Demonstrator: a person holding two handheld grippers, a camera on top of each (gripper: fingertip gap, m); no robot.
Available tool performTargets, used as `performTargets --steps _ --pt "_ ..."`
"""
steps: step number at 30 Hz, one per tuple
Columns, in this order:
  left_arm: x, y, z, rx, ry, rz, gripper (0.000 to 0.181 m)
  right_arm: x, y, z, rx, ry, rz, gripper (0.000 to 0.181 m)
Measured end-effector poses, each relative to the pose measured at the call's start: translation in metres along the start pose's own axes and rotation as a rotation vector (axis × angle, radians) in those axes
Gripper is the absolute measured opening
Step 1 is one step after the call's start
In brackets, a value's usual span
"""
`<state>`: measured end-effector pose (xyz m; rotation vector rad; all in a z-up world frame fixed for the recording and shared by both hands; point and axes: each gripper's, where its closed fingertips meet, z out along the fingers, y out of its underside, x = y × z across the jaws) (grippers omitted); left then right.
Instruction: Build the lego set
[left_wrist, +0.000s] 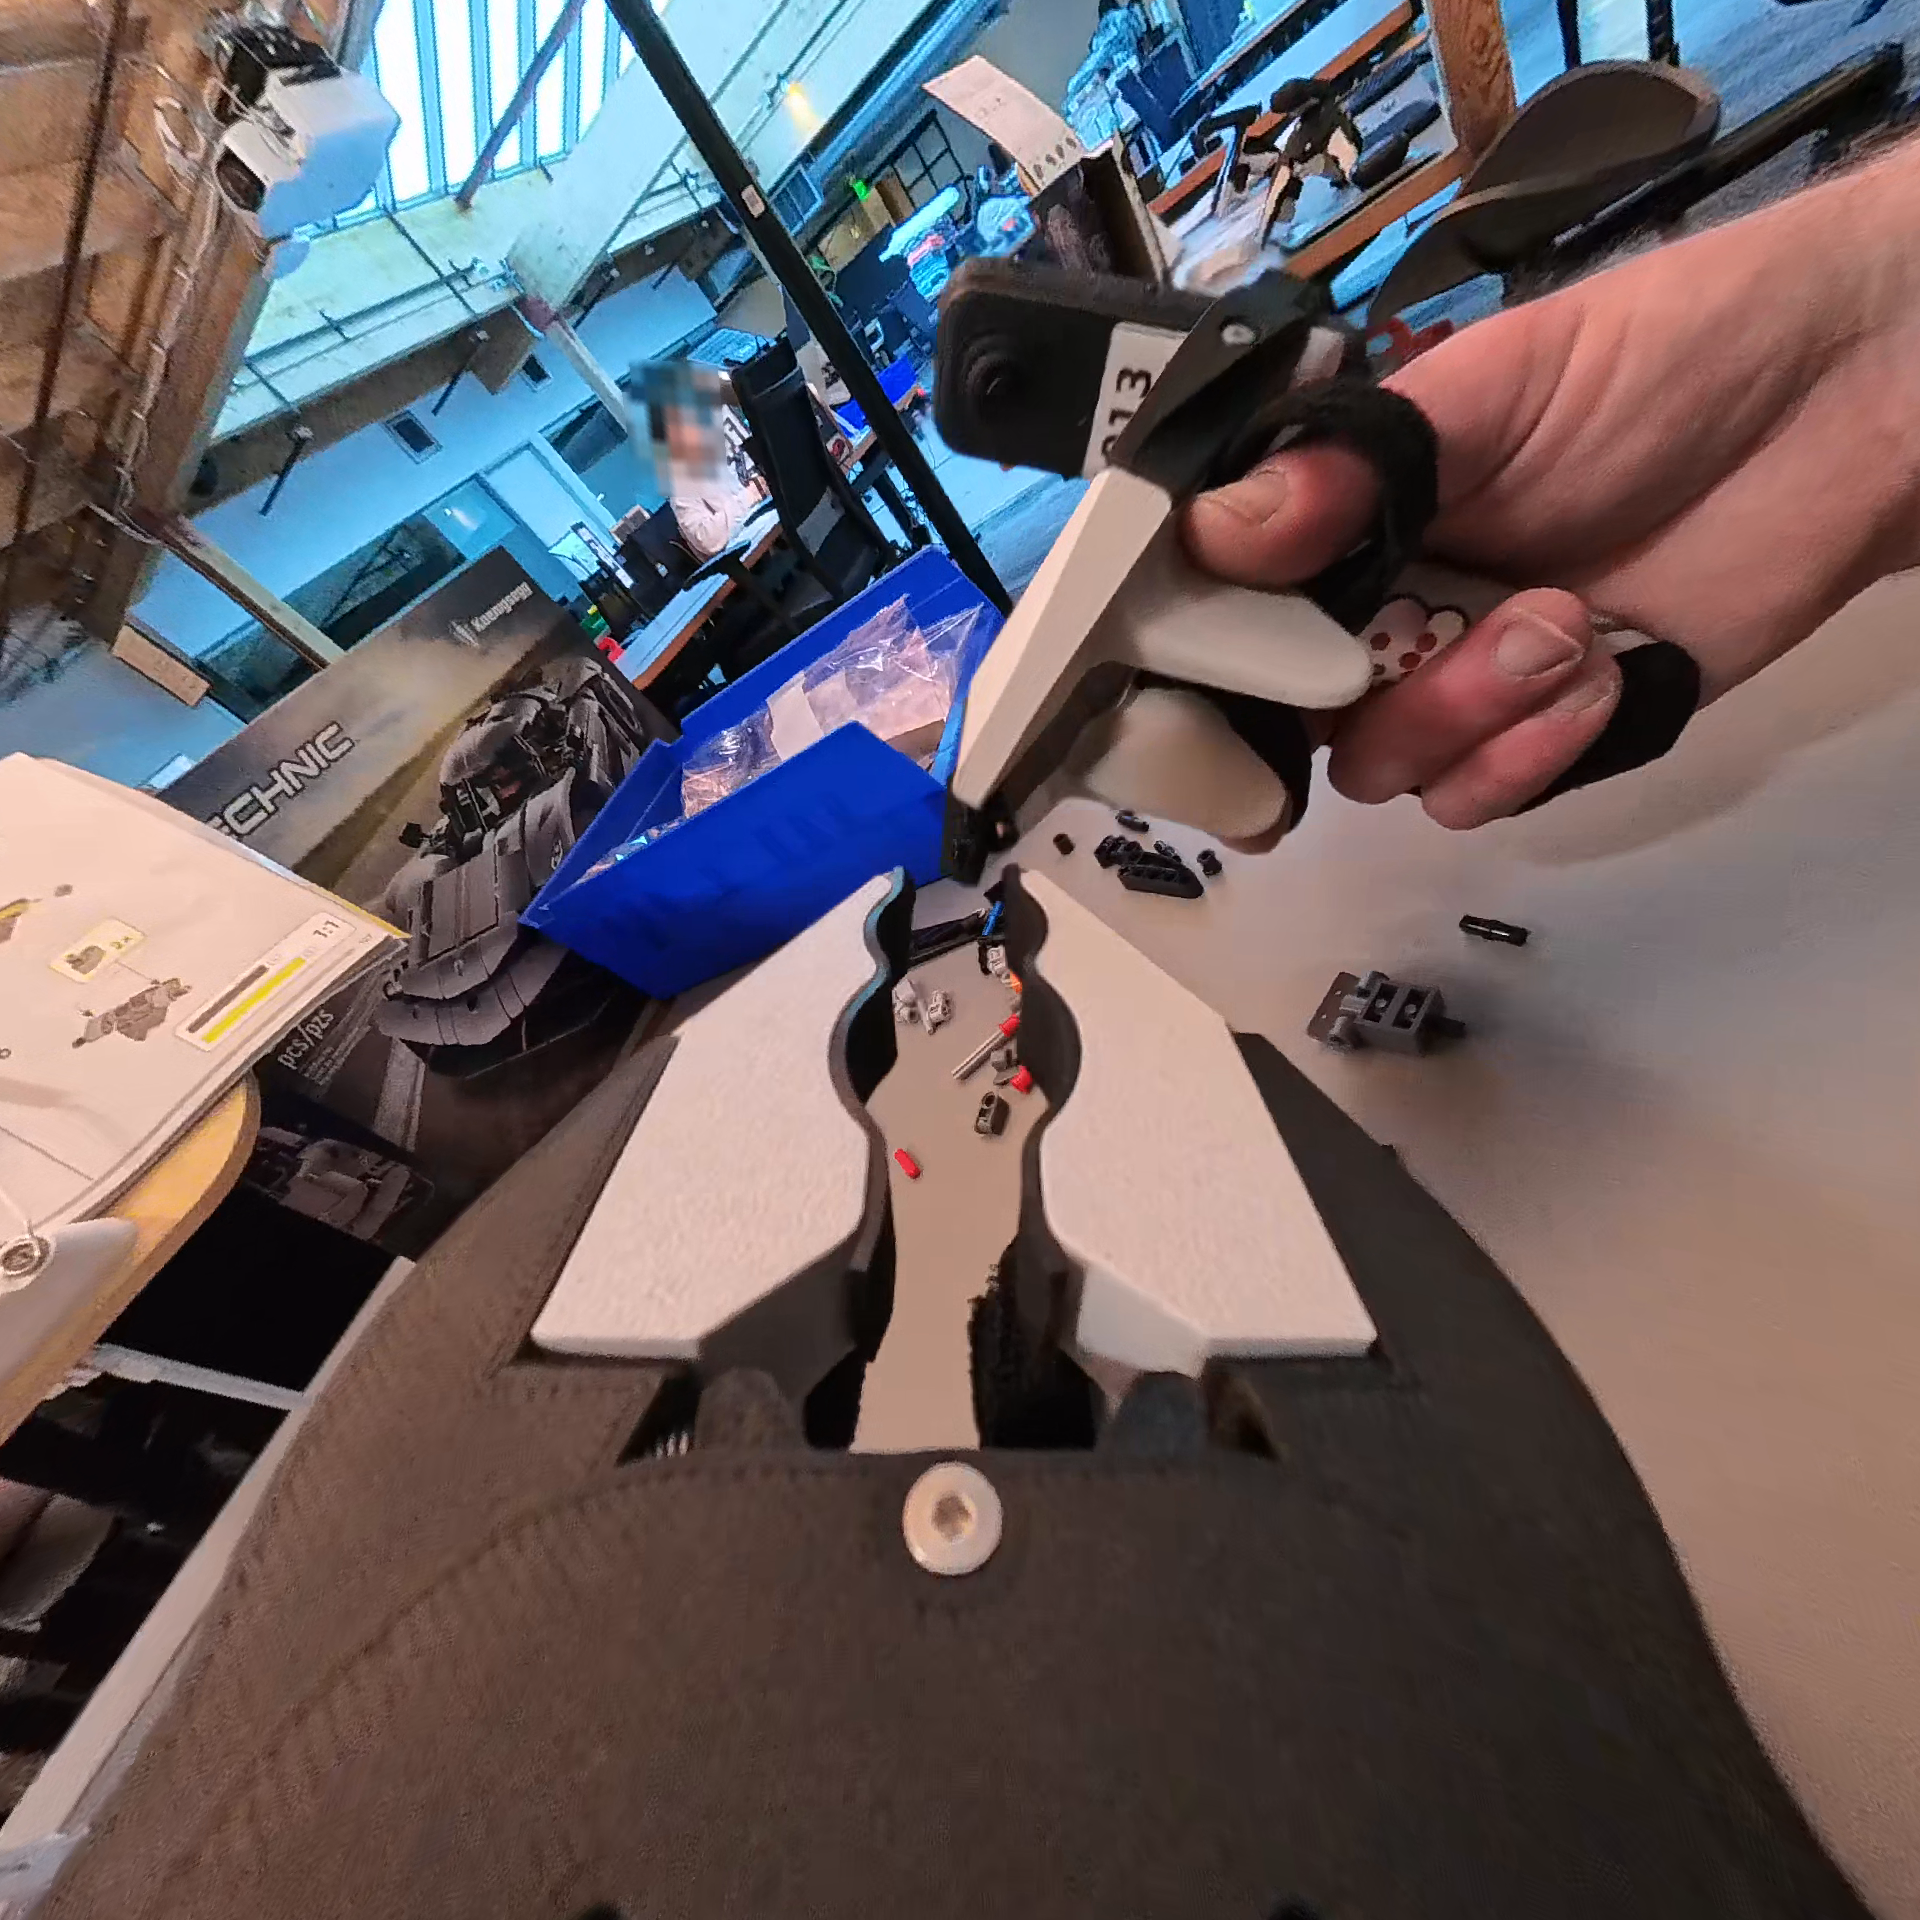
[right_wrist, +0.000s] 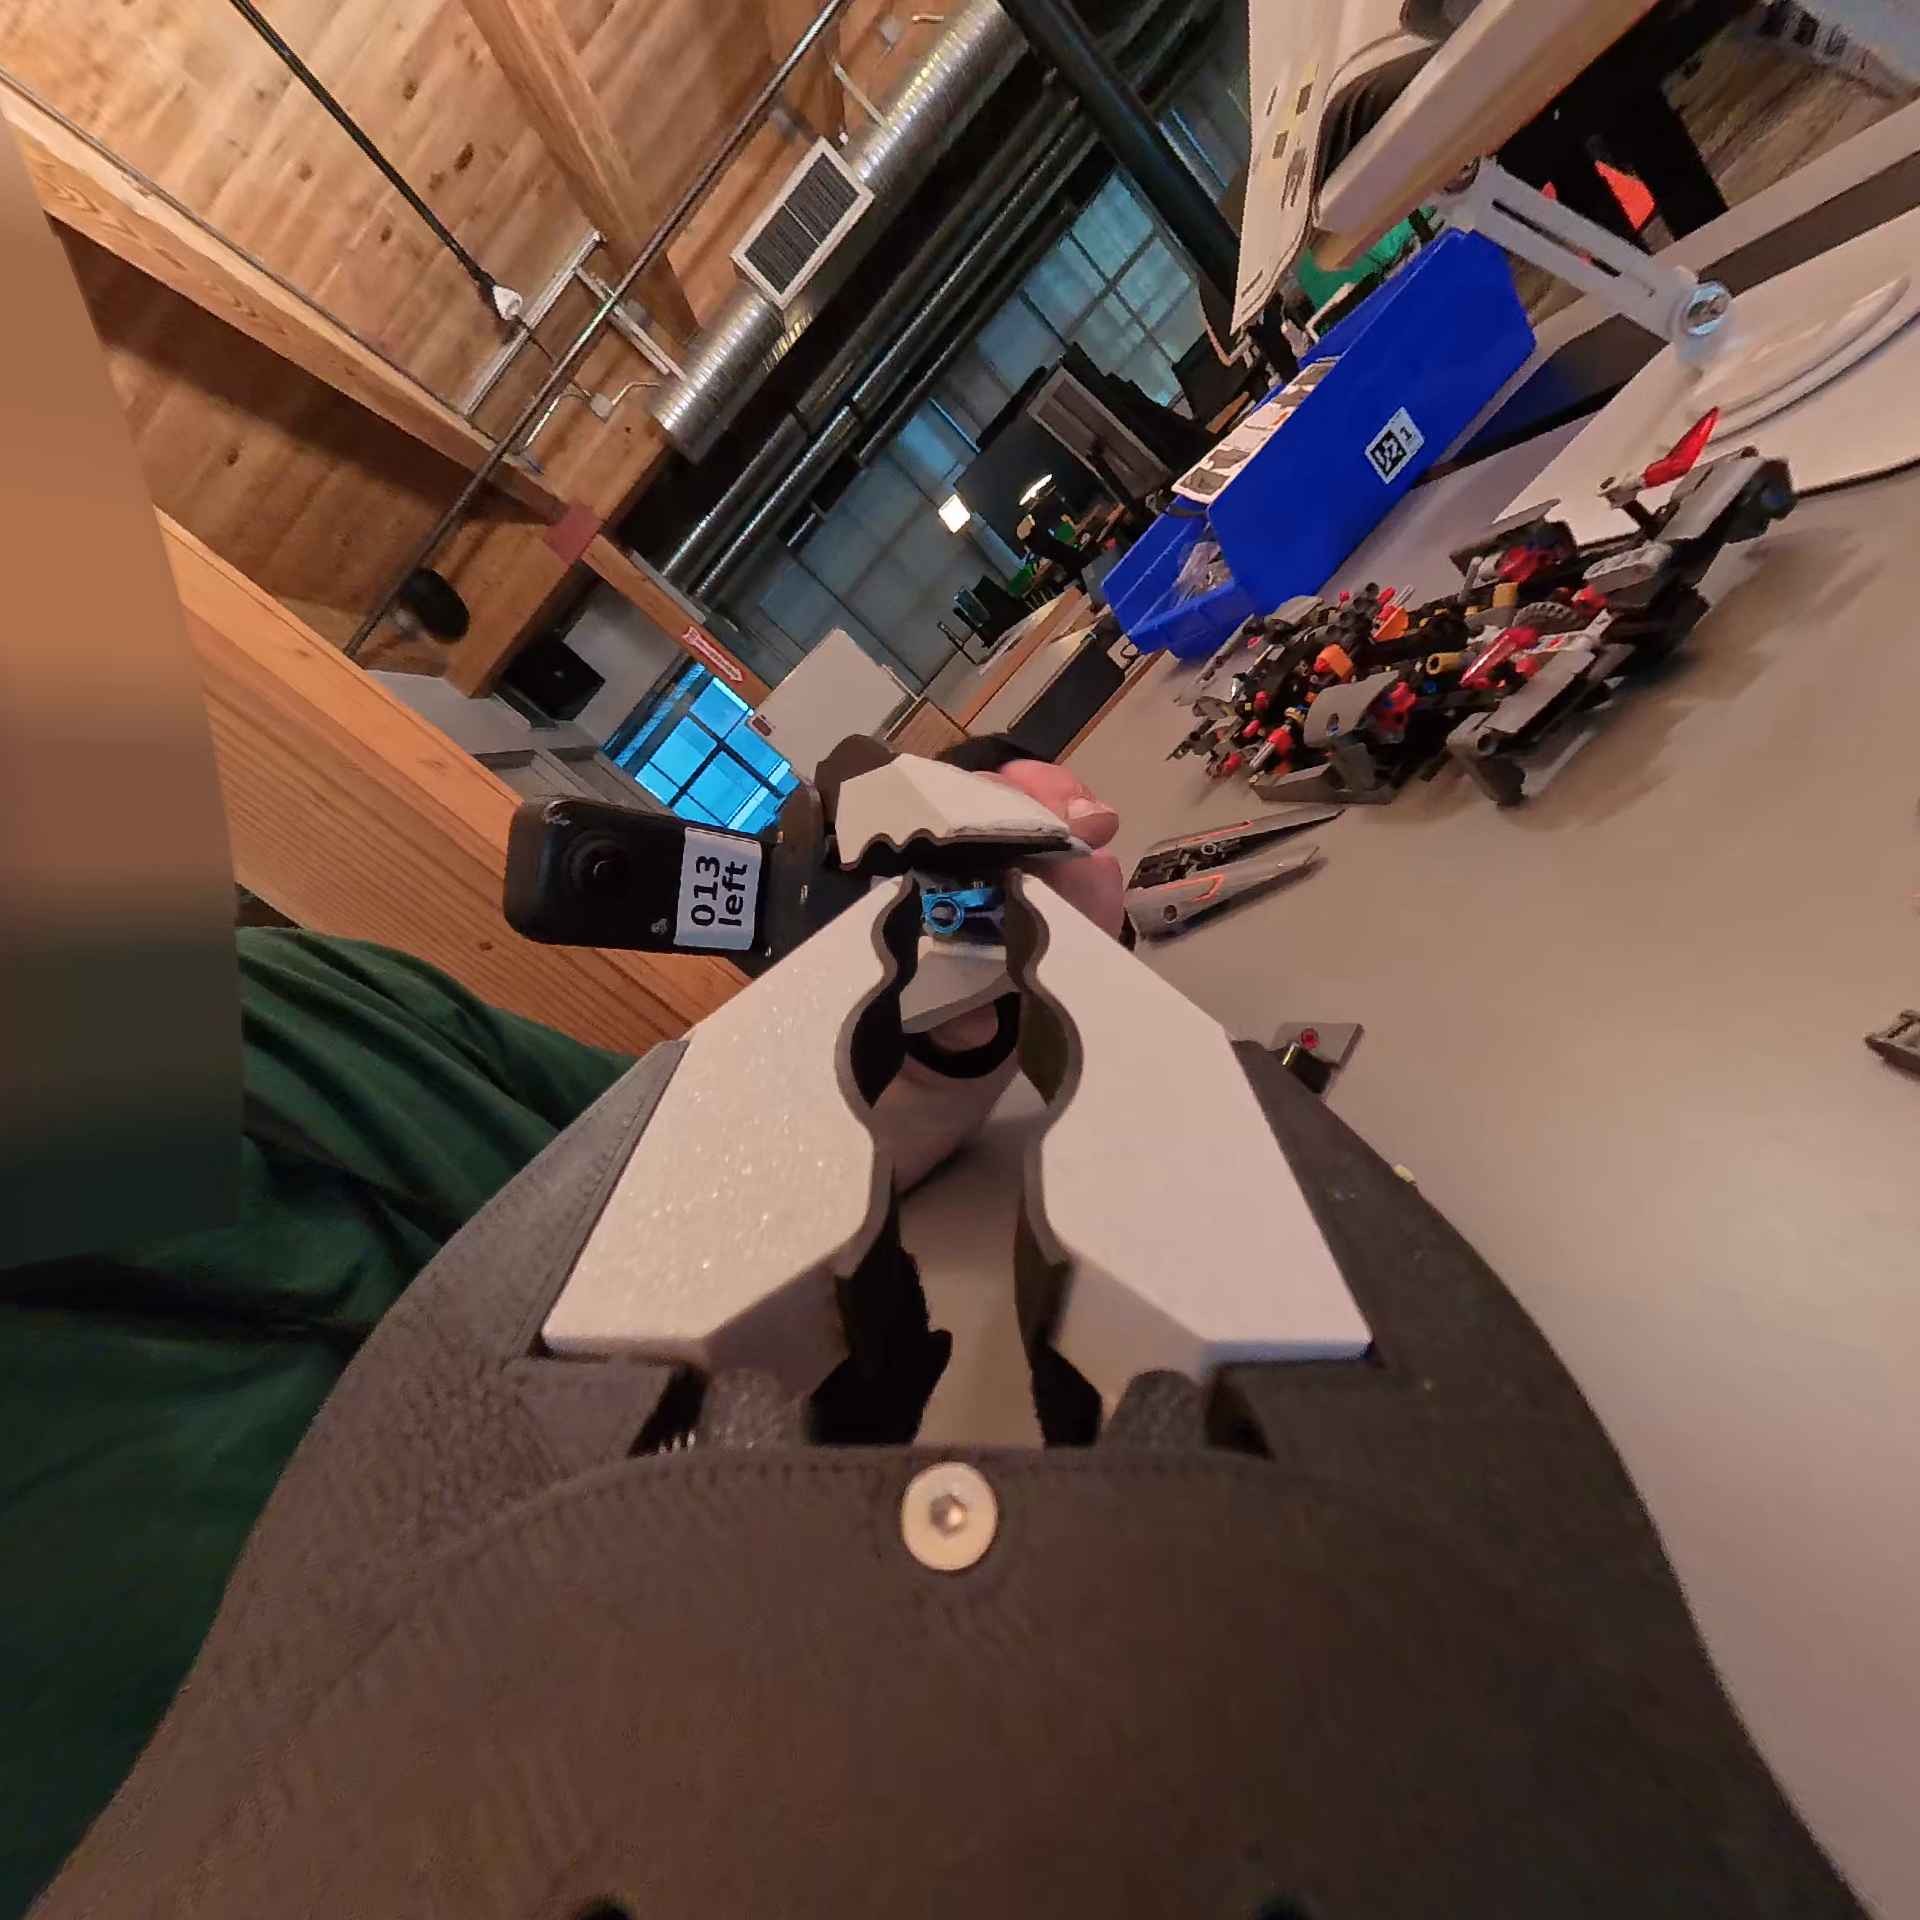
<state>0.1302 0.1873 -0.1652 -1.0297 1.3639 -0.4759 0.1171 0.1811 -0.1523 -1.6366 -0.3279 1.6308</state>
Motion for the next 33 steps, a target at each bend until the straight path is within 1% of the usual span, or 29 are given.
performTargets --steps 2,4,13,16,23,26,28,29,33 --pt "0.002 -0.002 -0.001 0.004 0.002 0.026 0.009 0.002 0.001 0.002 0.004 -0.006 0.016 0.014" --pt "0.001 0.0 -0.001 -0.014 -0.013 0.057 0.008 0.003 0.001 0.002 0.014 -0.009 0.038 0.014" --pt "-0.005 0.005 0.0 -0.051 -0.089 0.132 0.006 0.011 -0.004 0.004 0.066 0.006 0.103 0.014" --pt "-0.006 0.003 -0.001 -0.044 -0.094 0.138 0.006 0.013 -0.007 0.003 0.092 0.003 0.116 0.014" --pt "-0.008 0.006 -0.002 -0.063 -0.086 0.131 0.003 0.015 -0.007 0.006 0.092 0.029 0.122 0.014" --pt "-0.01 0.007 -0.002 -0.07 -0.093 0.105 0.002 0.018 -0.008 0.009 0.087 0.08 0.076 0.019" --pt "-0.017 0.008 -0.004 -0.072 -0.117 0.048 0.002 0.023 -0.01 0.008 0.091 0.146 0.023 0.027" --pt "-0.022 0.009 -0.005 -0.078 -0.135 0.024 0.002 0.025 -0.011 0.006 0.092 0.193 -0.023 0.029" --pt "-0.03 0.012 -0.008 -0.096 -0.165 -0.019 0.003 0.025 -0.012 0.004 0.039 0.385 -0.287 0.022"
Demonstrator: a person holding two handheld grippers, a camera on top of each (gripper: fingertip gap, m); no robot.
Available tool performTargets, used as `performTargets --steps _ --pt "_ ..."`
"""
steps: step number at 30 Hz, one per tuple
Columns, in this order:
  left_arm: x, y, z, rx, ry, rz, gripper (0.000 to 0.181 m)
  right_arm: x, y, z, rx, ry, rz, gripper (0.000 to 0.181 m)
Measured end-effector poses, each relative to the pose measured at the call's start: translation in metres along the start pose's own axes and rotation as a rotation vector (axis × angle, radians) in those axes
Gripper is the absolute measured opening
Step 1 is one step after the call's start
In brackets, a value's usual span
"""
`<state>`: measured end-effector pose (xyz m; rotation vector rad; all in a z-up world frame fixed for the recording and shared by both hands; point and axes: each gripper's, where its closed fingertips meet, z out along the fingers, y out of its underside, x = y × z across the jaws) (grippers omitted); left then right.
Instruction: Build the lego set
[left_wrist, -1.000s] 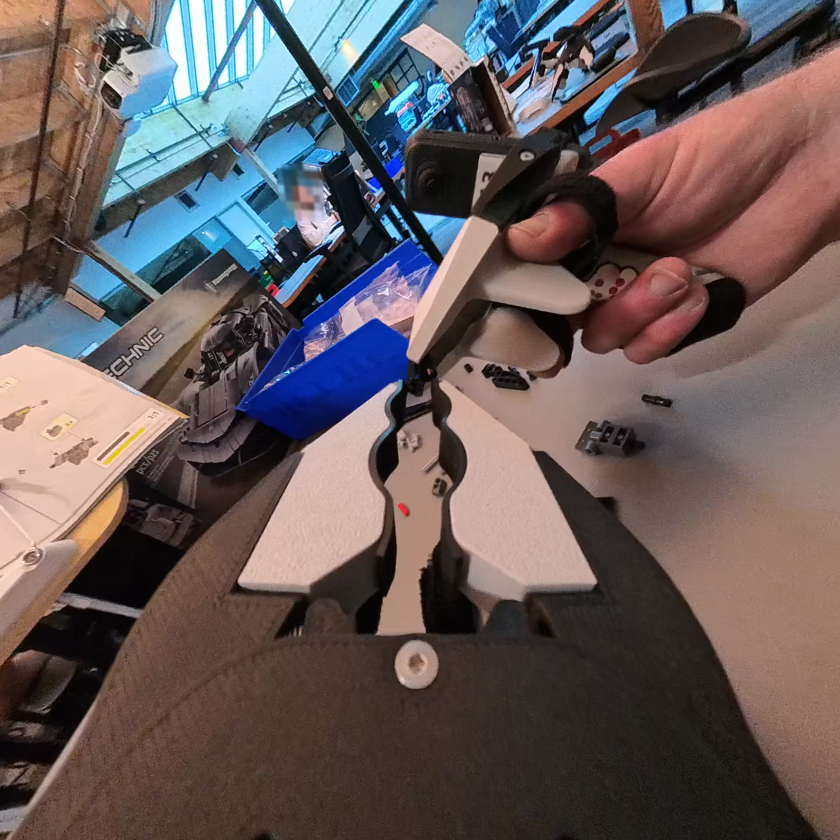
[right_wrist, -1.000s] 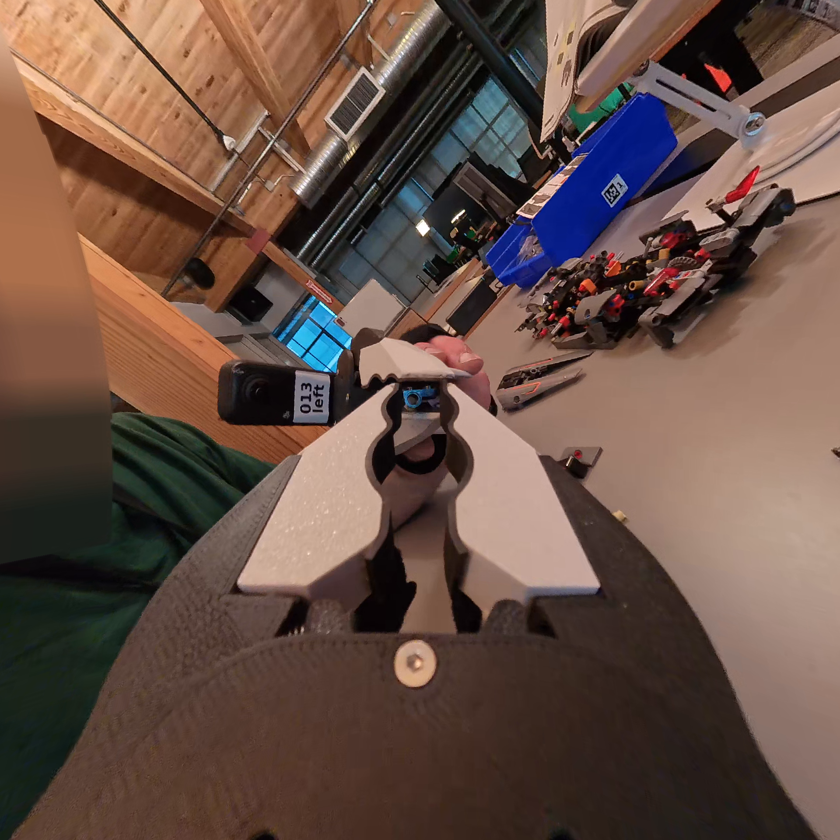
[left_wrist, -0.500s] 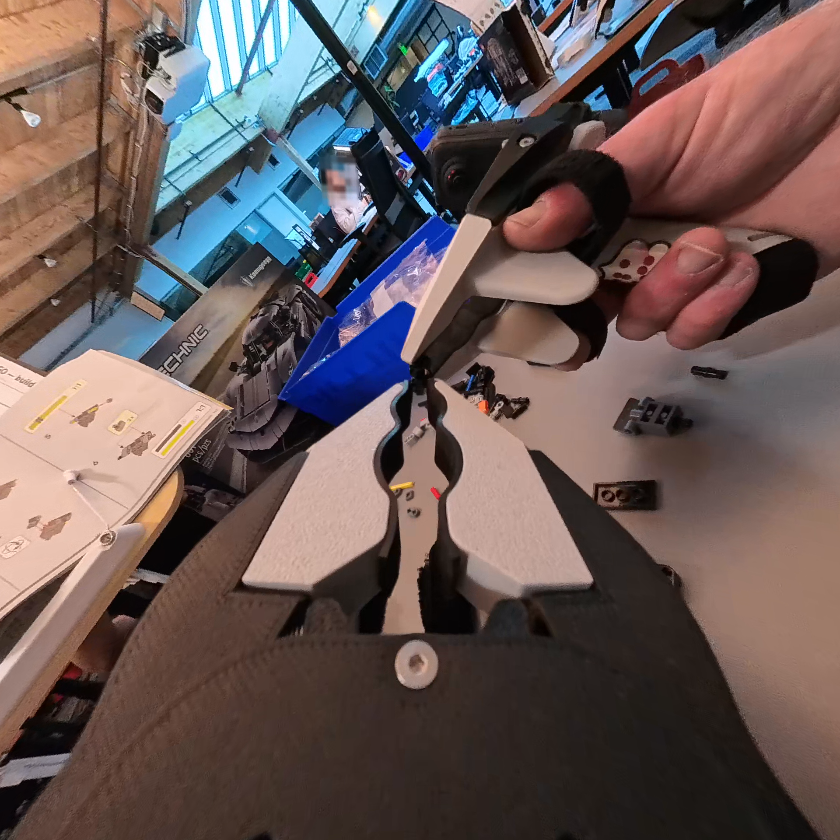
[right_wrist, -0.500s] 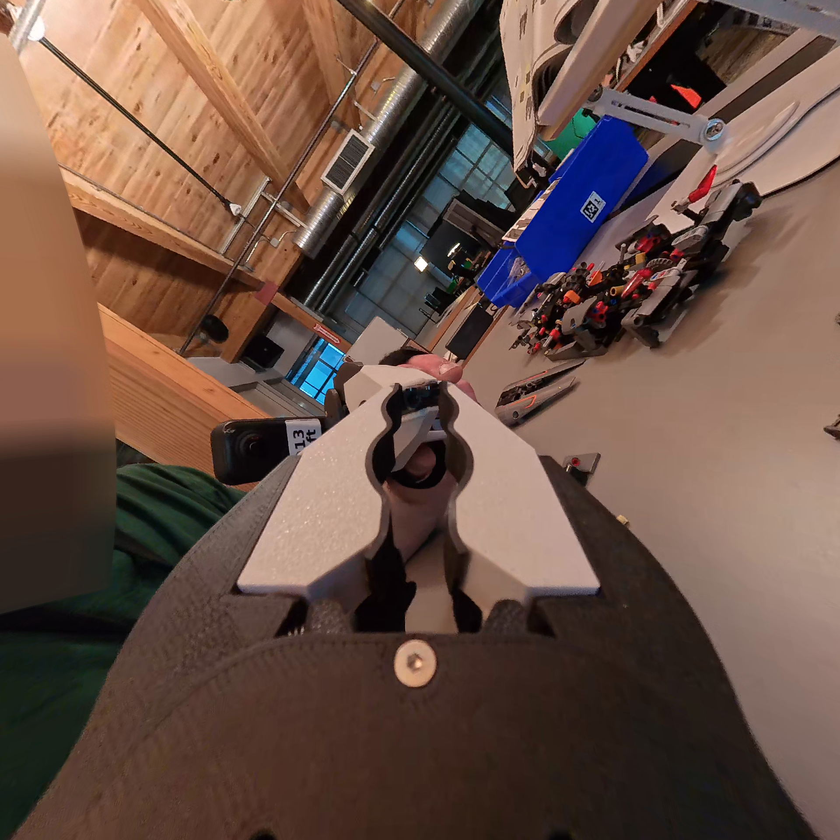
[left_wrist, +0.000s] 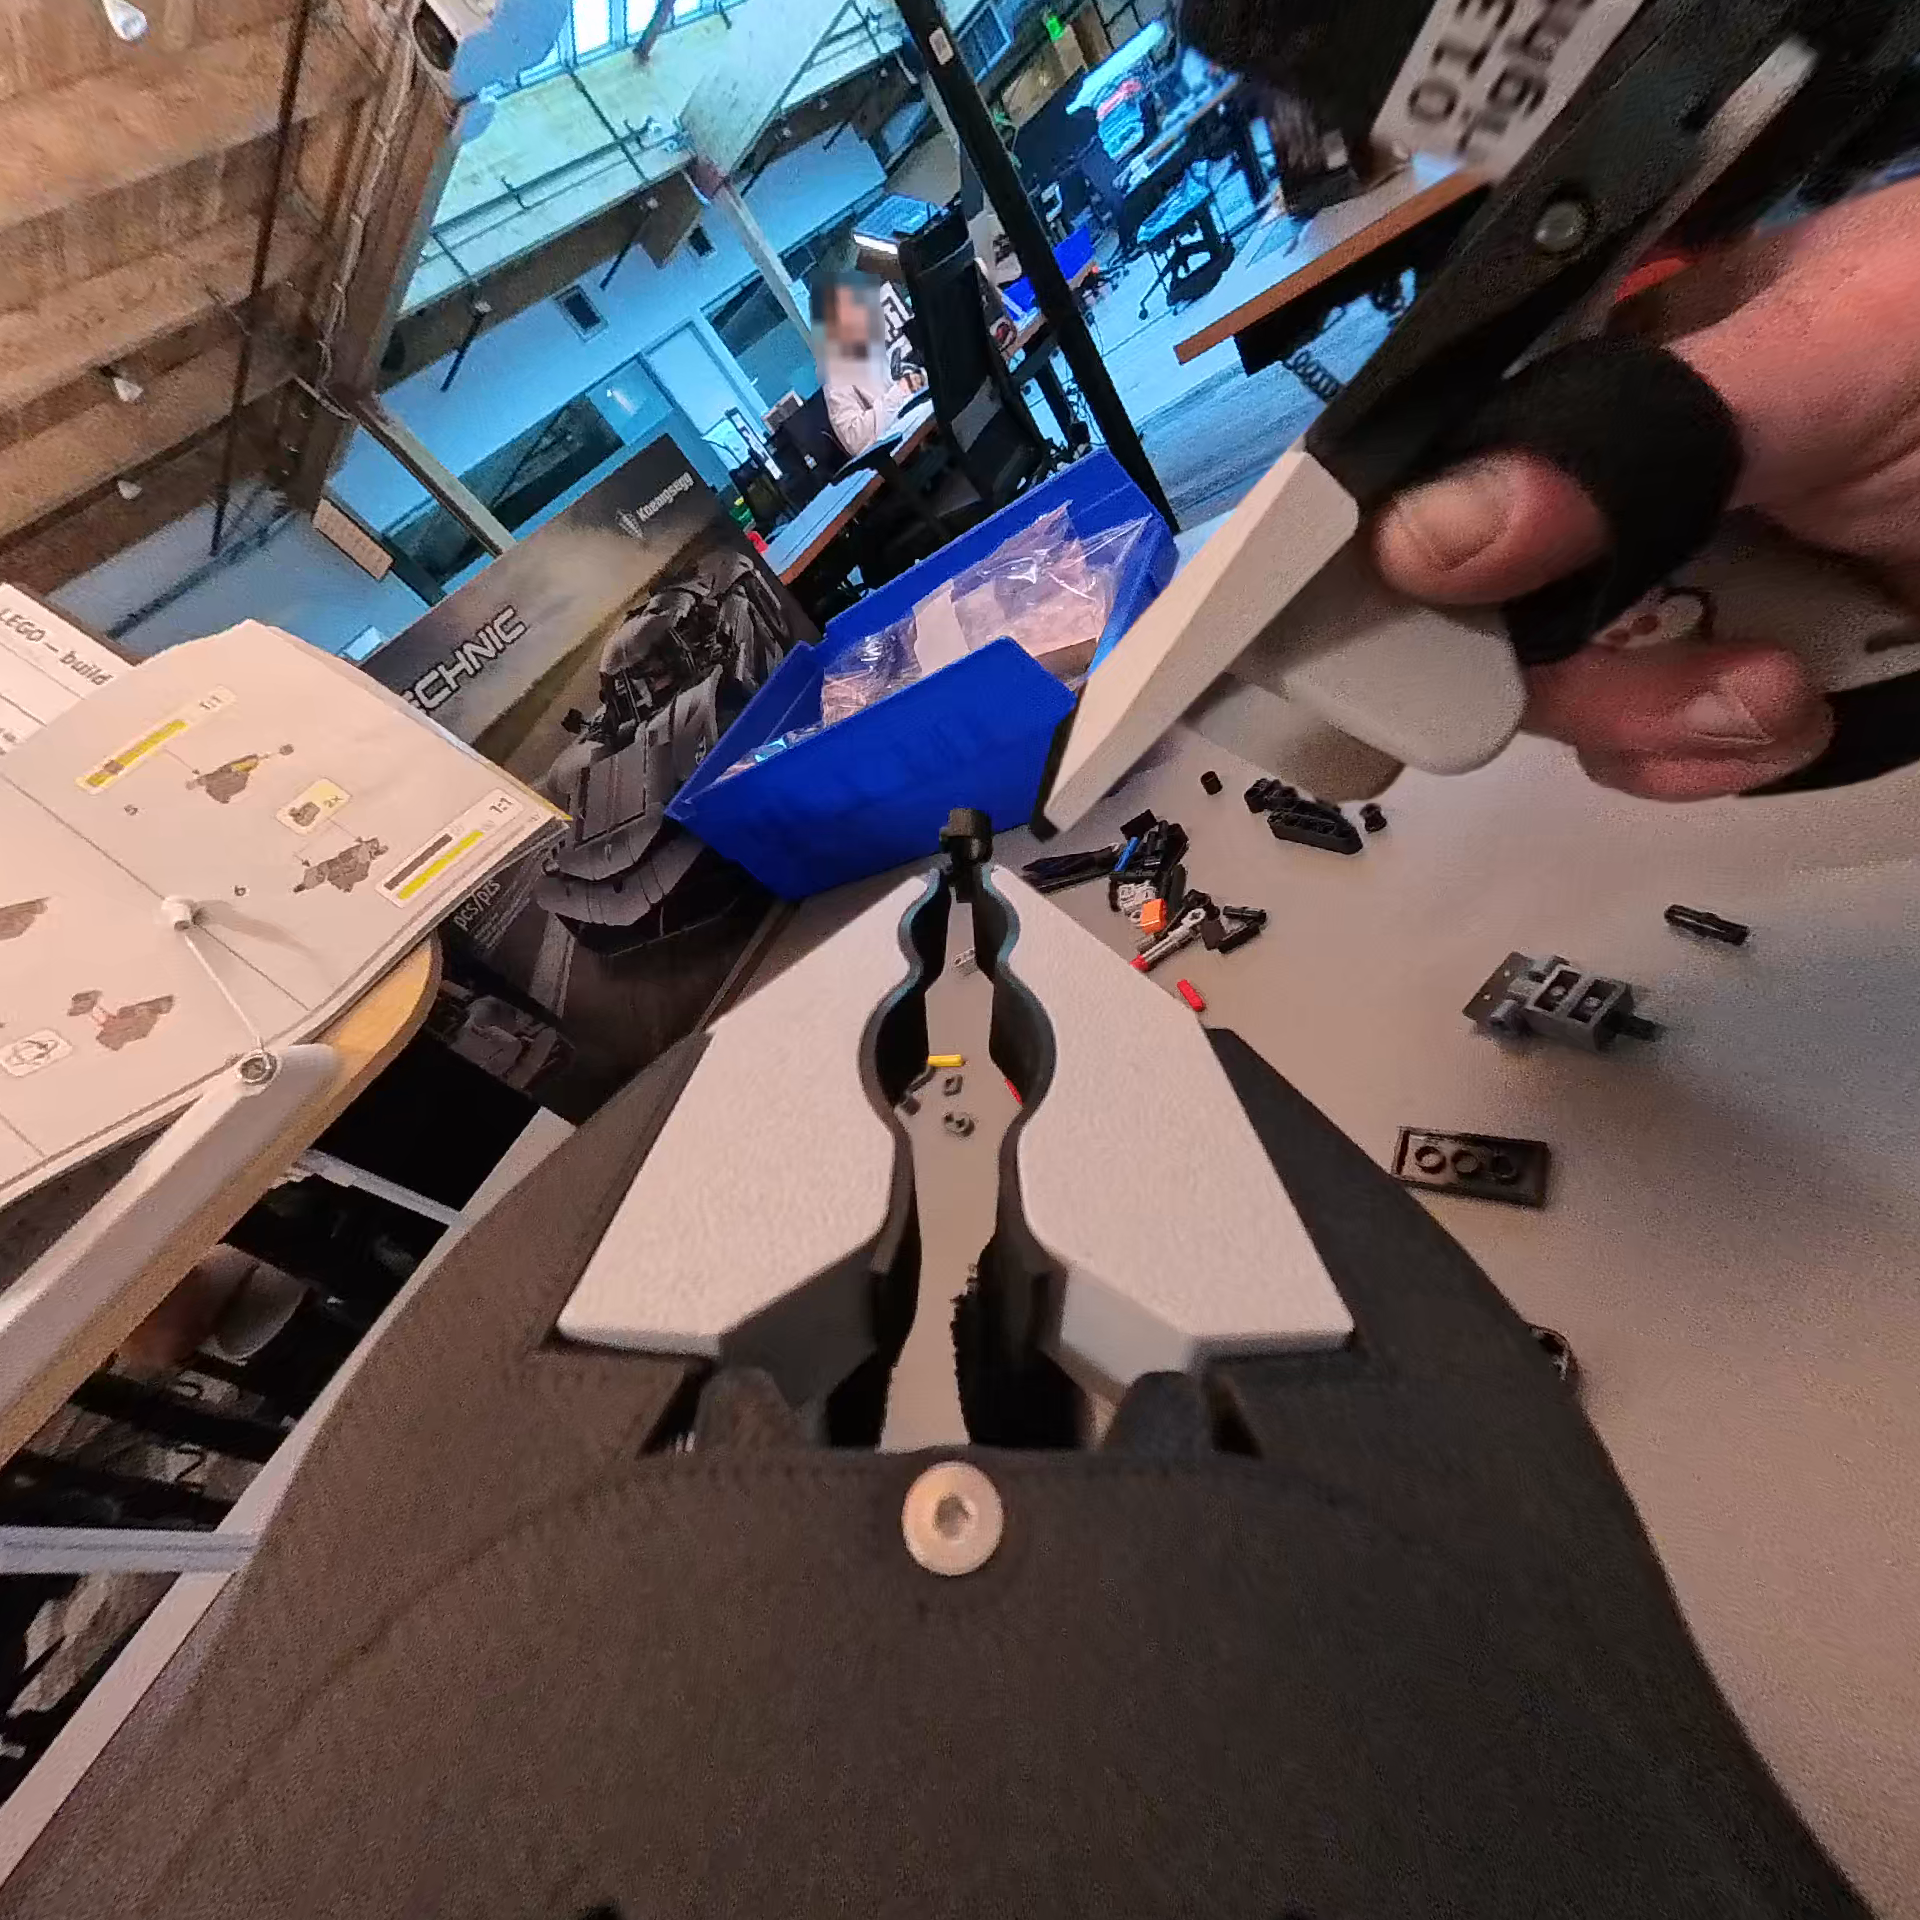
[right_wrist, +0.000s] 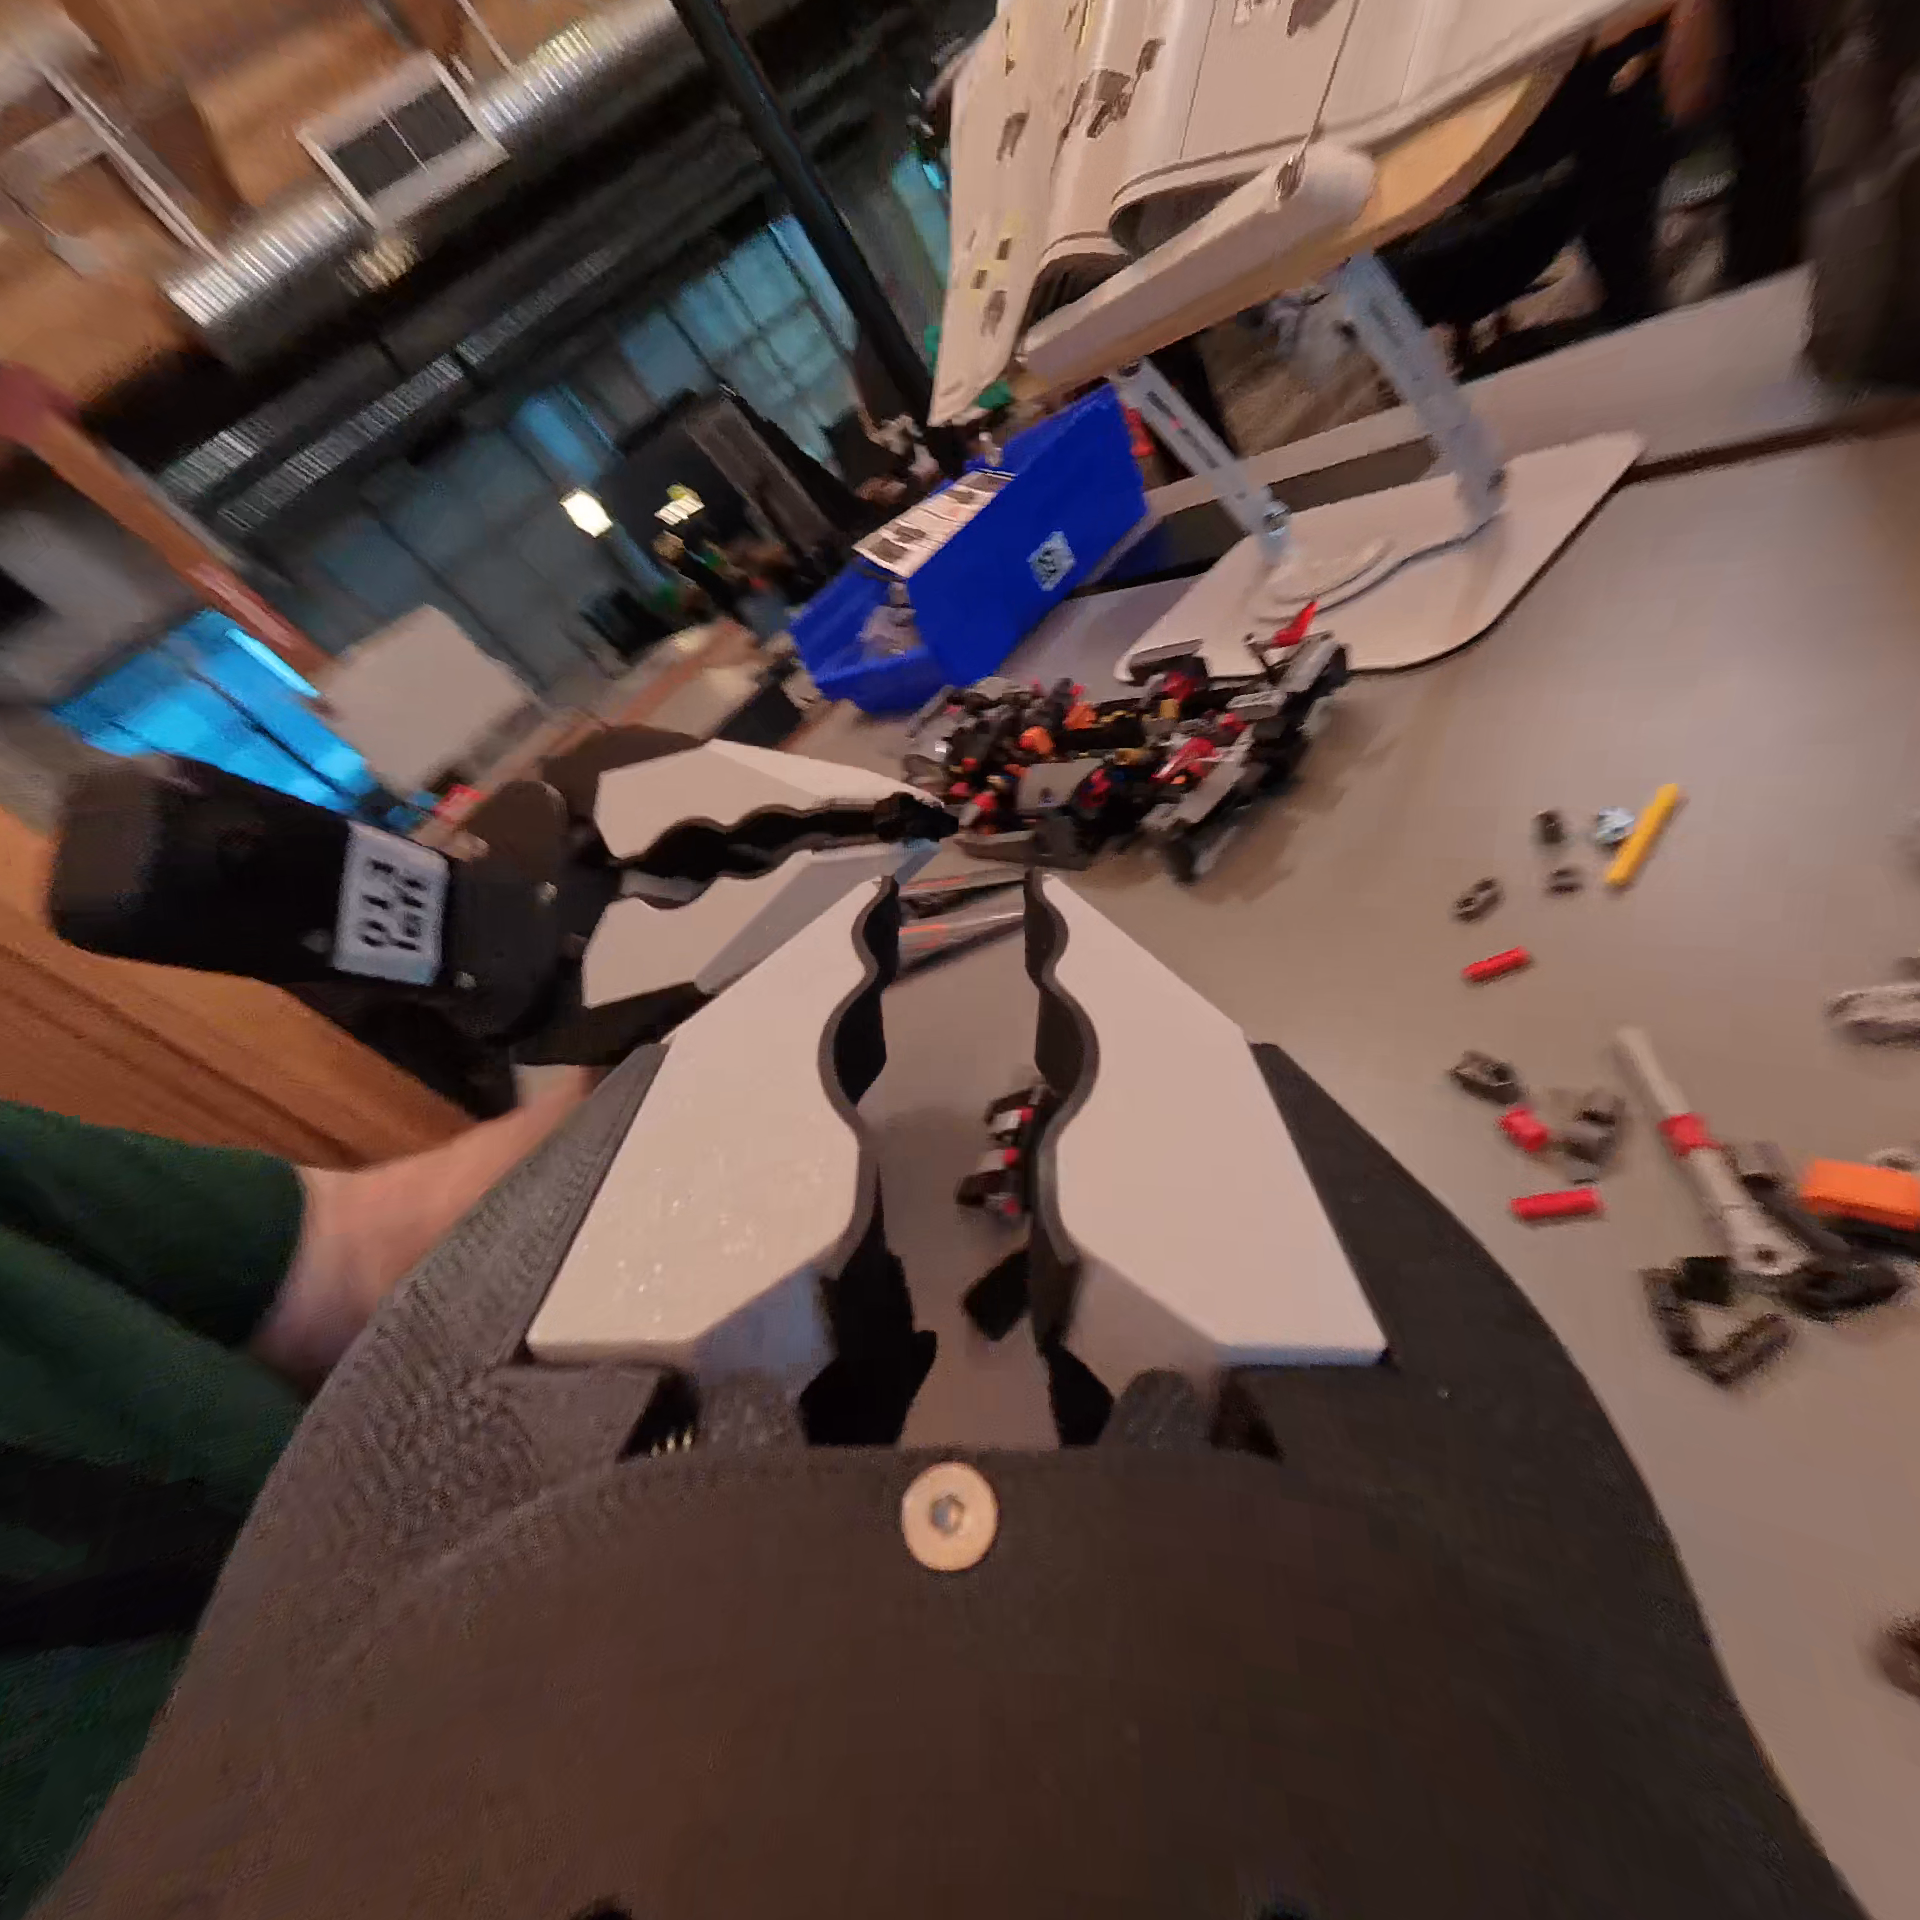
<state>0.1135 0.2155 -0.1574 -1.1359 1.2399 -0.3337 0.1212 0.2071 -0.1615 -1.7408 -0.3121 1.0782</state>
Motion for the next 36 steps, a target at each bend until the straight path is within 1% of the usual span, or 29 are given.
performTargets --steps 2,5,10,14,24,36 --pt "0.001 -0.002 0.0 0.0 -0.004 0.005 0.002 -0.003 -0.004 0.001 -0.001 0.064 -0.106 0.018" --pt "0.003 -0.002 0.0 -0.01 -0.009 0.033 0.002 -0.008 -0.003 0.007 -0.019 0.089 -0.168 0.017" --pt "0.002 -0.001 0.0 -0.024 -0.001 0.03 0.003 -0.012 -0.005 0.011 -0.011 0.09 -0.188 0.01" --pt "0.002 -0.001 0.0 -0.026 -0.002 0.035 0.003 -0.012 -0.006 0.011 -0.007 0.075 -0.162 0.009" --pt "0.005 -0.003 0.001 0.003 0.017 0.047 0.003 -0.011 -0.008 0.008 -0.011 0.069 -0.197 0.007" --pt "0.002 -0.004 0.0 0.041 0.051 -0.062 0.003 -0.013 -0.009 0.011 0.0 0.055 -0.25 0.009"
